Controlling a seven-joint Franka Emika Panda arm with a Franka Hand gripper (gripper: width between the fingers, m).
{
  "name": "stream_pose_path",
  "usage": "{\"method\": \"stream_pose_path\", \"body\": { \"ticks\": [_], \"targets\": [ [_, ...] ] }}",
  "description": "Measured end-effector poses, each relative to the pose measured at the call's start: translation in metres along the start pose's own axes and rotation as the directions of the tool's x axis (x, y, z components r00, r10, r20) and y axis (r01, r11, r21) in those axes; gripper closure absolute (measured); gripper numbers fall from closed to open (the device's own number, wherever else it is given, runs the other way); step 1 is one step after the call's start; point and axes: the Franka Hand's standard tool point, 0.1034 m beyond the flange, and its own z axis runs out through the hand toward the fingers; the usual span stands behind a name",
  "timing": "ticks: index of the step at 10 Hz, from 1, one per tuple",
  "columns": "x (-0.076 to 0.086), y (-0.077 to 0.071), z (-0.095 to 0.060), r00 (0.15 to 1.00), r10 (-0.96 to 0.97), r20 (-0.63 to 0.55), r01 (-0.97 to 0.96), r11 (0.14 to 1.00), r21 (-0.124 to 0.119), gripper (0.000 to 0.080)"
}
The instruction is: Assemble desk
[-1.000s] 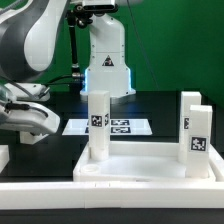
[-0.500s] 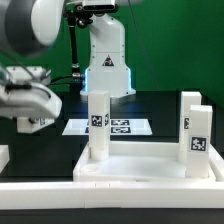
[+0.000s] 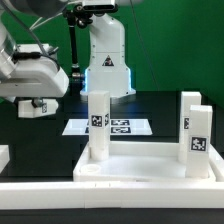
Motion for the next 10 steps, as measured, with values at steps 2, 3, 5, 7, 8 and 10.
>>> {"method": "stream_pose_path", "body": {
  "ticks": [2, 3, 5, 7, 8, 10],
  "targets": [
    [0.013, -0.018, -0.045, 0.991, -0.068, -0.118, 0.066, 0.998, -0.021, 0.0511],
    [0.017, -0.027, -0.071, 0.981, -0.09, -0.174, 0.087, 0.996, -0.028, 0.0511],
    [0.024, -0.027, -0.081, 0.934, -0.103, -0.342, 0.09, 0.995, -0.054, 0.0511],
    [0.029, -0.023, -0.082, 0.883, -0.099, -0.46, 0.075, 0.995, -0.069, 0.0511],
    [0.029, -0.025, -0.083, 0.844, -0.102, -0.526, 0.068, 0.994, -0.083, 0.0511],
    [0.029, -0.071, -0.116, 0.772, -0.082, -0.63, 0.051, 0.996, -0.066, 0.0511]
  ]
}}
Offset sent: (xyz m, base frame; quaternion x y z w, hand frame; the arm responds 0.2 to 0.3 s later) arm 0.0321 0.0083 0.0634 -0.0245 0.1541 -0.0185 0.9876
